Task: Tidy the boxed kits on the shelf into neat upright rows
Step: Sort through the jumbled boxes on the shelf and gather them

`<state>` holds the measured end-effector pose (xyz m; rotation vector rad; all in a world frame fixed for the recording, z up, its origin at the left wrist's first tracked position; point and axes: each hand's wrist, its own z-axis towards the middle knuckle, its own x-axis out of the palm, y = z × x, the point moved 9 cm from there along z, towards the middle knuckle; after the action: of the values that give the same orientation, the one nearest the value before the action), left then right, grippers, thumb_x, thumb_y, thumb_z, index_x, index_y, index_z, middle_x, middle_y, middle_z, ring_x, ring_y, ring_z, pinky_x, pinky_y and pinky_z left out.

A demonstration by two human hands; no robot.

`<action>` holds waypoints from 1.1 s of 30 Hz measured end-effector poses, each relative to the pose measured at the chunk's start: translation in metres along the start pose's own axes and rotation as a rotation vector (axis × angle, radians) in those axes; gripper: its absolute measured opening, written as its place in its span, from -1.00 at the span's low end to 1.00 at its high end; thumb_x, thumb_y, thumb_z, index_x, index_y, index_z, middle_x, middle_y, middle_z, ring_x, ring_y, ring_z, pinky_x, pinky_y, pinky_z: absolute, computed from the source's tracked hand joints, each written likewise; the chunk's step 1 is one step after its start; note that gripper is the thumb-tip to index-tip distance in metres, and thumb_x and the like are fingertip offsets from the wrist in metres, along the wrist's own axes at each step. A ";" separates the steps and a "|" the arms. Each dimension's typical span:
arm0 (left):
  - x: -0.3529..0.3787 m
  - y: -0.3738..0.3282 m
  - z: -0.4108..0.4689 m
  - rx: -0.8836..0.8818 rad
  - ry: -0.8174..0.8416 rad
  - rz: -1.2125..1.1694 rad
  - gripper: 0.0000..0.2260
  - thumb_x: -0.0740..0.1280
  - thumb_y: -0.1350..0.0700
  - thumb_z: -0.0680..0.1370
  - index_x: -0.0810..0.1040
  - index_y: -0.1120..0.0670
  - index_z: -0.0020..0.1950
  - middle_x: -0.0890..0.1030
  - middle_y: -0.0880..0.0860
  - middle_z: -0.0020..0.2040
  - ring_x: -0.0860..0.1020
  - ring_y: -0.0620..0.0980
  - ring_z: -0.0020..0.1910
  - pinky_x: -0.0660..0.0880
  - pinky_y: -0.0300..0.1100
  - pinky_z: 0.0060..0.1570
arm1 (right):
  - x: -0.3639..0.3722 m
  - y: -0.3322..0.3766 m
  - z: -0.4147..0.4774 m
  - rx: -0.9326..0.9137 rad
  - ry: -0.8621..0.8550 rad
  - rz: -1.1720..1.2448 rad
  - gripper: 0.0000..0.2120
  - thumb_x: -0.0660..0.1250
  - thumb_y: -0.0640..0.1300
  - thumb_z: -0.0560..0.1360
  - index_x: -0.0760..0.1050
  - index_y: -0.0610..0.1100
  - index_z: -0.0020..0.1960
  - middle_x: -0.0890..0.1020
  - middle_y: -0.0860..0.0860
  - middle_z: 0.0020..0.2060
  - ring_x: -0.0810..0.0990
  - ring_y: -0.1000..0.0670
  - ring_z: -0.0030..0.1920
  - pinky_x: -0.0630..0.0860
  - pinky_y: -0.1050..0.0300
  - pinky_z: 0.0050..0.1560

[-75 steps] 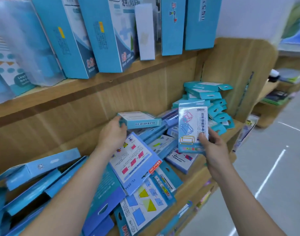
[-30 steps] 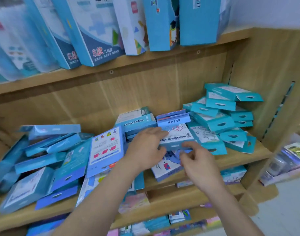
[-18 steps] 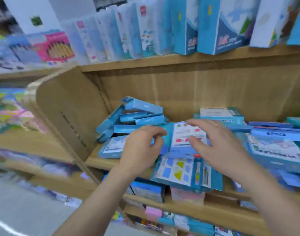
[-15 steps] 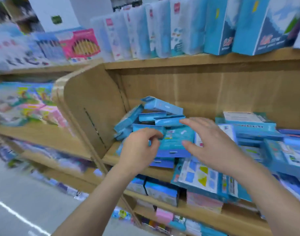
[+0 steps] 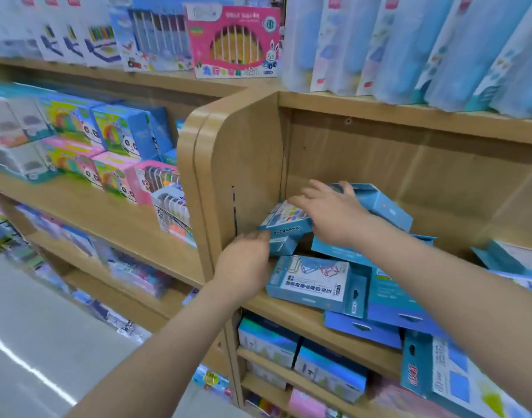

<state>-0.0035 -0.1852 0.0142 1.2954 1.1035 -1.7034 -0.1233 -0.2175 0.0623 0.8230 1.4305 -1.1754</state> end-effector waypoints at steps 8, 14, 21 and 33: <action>0.039 -0.003 0.028 -0.031 0.123 0.113 -0.67 0.21 0.25 0.53 0.34 0.14 0.30 0.51 0.15 0.20 0.50 0.16 0.14 0.50 0.02 -0.03 | -0.002 -0.013 0.037 -0.137 0.075 -0.259 -0.56 0.21 -0.26 0.52 0.44 0.11 0.31 0.60 -0.04 0.12 0.54 -0.10 0.15 0.37 0.03 0.07; 0.010 -0.011 0.039 -0.049 -0.039 0.114 -0.68 0.22 0.23 0.53 0.29 0.08 0.27 0.54 0.07 0.12 0.53 0.12 0.04 0.40 -0.03 -0.26 | -0.020 -0.054 0.061 -0.003 -0.044 0.174 -0.81 0.18 -0.02 0.58 0.52 0.00 0.11 0.60 -0.03 -0.02 0.54 -0.09 -0.06 0.40 0.07 -0.20; -0.025 -0.029 0.035 -0.021 -0.280 0.154 -0.78 0.24 0.14 0.56 0.17 -0.01 -0.02 0.51 -0.04 -0.10 0.50 0.05 -0.25 -0.01 -0.14 -0.52 | -0.030 -0.092 0.066 0.118 -0.198 0.347 -0.92 0.14 -0.05 0.61 0.29 -0.02 -0.05 0.47 0.00 -0.15 0.43 -0.06 -0.18 0.34 0.06 -0.21; -0.061 -0.062 0.058 0.225 -0.504 0.181 -0.67 0.27 0.27 0.27 0.57 0.03 -0.01 0.55 0.01 -0.24 0.54 0.13 -0.16 0.42 0.02 0.07 | 0.007 -0.144 0.041 0.271 -0.015 0.359 -0.88 0.16 -0.08 0.61 0.41 -0.08 -0.05 0.59 -0.10 -0.08 0.51 -0.10 -0.15 0.38 0.04 -0.21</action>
<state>-0.0655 -0.2131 0.0938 0.9752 0.4999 -1.9088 -0.2468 -0.2969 0.0901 1.2012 1.0667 -1.1038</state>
